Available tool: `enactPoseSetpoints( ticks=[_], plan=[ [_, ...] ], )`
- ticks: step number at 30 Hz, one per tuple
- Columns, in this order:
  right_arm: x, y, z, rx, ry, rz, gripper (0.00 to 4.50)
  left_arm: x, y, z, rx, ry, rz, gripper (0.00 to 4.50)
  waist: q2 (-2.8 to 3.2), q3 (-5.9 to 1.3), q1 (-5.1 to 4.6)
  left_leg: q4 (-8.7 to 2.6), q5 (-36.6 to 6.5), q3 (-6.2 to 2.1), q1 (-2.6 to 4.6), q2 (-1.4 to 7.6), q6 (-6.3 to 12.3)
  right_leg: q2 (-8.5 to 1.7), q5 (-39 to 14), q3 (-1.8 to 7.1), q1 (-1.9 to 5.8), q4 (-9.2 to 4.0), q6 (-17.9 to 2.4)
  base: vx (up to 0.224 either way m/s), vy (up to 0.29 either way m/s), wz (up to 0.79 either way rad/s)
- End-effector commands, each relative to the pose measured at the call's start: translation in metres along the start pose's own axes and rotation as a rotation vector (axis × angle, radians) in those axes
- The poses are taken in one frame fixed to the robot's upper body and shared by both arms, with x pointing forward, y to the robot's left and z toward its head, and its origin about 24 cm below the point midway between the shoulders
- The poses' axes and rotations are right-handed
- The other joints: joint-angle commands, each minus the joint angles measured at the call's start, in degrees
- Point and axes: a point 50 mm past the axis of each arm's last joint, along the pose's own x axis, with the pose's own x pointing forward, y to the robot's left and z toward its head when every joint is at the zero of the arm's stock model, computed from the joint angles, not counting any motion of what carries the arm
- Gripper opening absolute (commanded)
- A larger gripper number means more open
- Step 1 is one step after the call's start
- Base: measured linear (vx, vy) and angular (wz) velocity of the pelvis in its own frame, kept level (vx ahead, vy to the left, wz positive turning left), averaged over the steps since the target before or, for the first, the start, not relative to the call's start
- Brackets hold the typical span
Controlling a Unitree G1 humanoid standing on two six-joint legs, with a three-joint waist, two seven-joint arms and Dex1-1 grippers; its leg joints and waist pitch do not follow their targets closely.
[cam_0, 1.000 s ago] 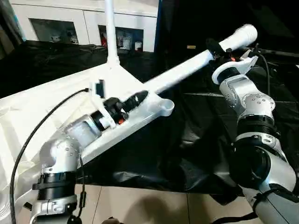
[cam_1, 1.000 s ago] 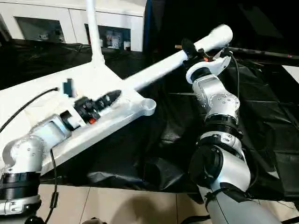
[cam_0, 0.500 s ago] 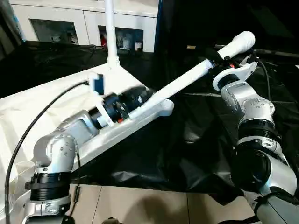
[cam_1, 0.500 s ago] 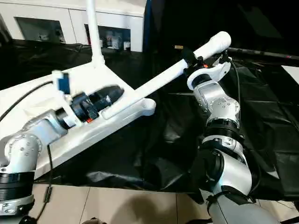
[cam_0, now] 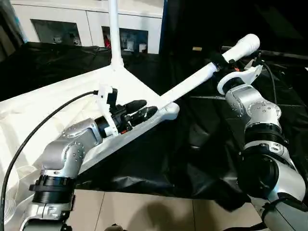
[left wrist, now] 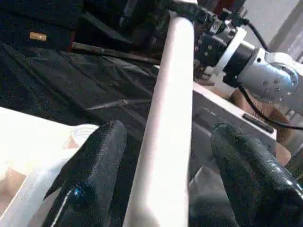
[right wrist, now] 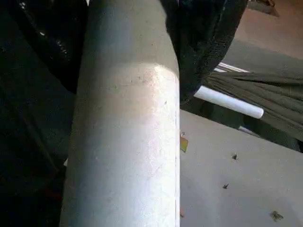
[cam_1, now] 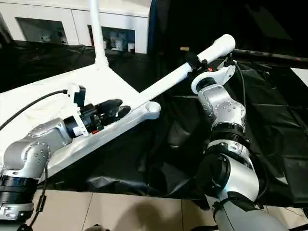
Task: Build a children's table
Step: Pick table leg
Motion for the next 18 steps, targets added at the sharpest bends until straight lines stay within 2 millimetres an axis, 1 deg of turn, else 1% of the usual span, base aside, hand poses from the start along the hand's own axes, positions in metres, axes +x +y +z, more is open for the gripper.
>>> enactPoseSetpoints(
  ticks=[1,4,6,8,9,12,14,17,18],
  plan=[
    [0.0042,0.0108,0.0007,0.000,0.002,0.026,1.78,0.0011,-0.0019,-0.0015,0.039,0.033,-0.025,3.31,0.06,-4.55,-0.07,-3.56,-6.7,-1.40,0.82,3.07,-0.89,-4.13,-7.8,3.68,3.58,-3.13,-8.4,0.000,0.000,0.00],
    [0.0046,0.0114,0.0000,0.003,0.004,0.027,1.78,0.0009,-0.0023,-0.0037,0.048,0.050,-0.033,3.31,0.09,-4.56,-0.04,-3.56,-6.4,-1.40,0.84,3.09,-0.74,-4.20,-7.6,3.67,3.60,-3.03,-8.6,0.000,0.000,0.00],
    [0.0053,0.0122,-0.0015,0.003,0.011,0.030,1.78,0.0016,-0.0014,-0.0035,0.049,0.043,-0.028,3.31,-0.14,-4.53,-0.04,-3.55,-6.4,-1.36,0.77,3.08,-0.68,-4.25,-7.9,3.71,3.66,-3.01,-8.8,0.000,0.000,0.00],
    [0.0056,0.0121,-0.0020,0.004,0.013,0.028,1.78,0.0020,-0.0009,-0.0039,0.054,0.046,-0.032,3.31,-0.07,-4.53,-0.05,-3.54,-6.4,-1.36,0.75,3.07,-0.71,-4.27,-8.1,3.71,3.65,-3.07,-8.7,0.000,0.000,0.00],
    [0.0057,0.0121,-0.0022,0.005,0.014,0.028,1.78,0.0022,-0.0010,-0.0042,0.056,0.049,-0.037,3.02,-0.15,-4.49,-0.03,-3.55,-6.6,-1.33,0.77,3.03,-0.67,-4.28,-8.8,3.72,3.61,-3.20,-8.5,0.000,0.000,0.00],
    [0.0063,0.0126,-0.0033,0.005,0.018,0.029,1.78,0.0028,-0.0023,-0.0044,0.052,0.045,-0.051,2.89,-0.14,-4.55,-0.05,-3.54,-6.3,-1.36,0.80,3.10,-0.71,-4.25,-8.6,3.70,3.59,-3.06,-8.5,0.000,0.000,0.00],
    [0.0065,0.0129,-0.0035,0.006,0.019,0.029,1.78,0.0028,-0.0021,-0.0044,0.050,0.047,-0.052,2.61,-0.11,-4.56,-0.04,-3.52,-6.1,-1.35,0.77,3.08,-0.64,-4.25,-8.0,3.71,3.60,-3.02,-8.7,0.000,0.000,0.00],
    [0.0069,0.0136,-0.0045,0.007,0.021,0.030,1.78,0.0026,-0.0022,-0.0063,0.061,0.071,-0.059,2.41,-0.08,-4.54,-0.07,-3.53,-6.1,-1.35,0.76,3.08,-0.47,-4.22,-7.7,3.71,3.60,-2.99,-8.8,0.000,0.000,0.00],
    [0.0069,0.0136,-0.0046,0.007,0.021,0.030,1.78,0.0026,-0.0023,-0.0072,0.063,0.081,-0.064,2.29,-0.06,-4.55,-0.06,-3.53,-6.1,-1.34,0.79,3.08,-0.45,-4.21,-7.8,3.71,3.58,-2.97,-8.8,0.000,0.000,0.00]
  ],
)
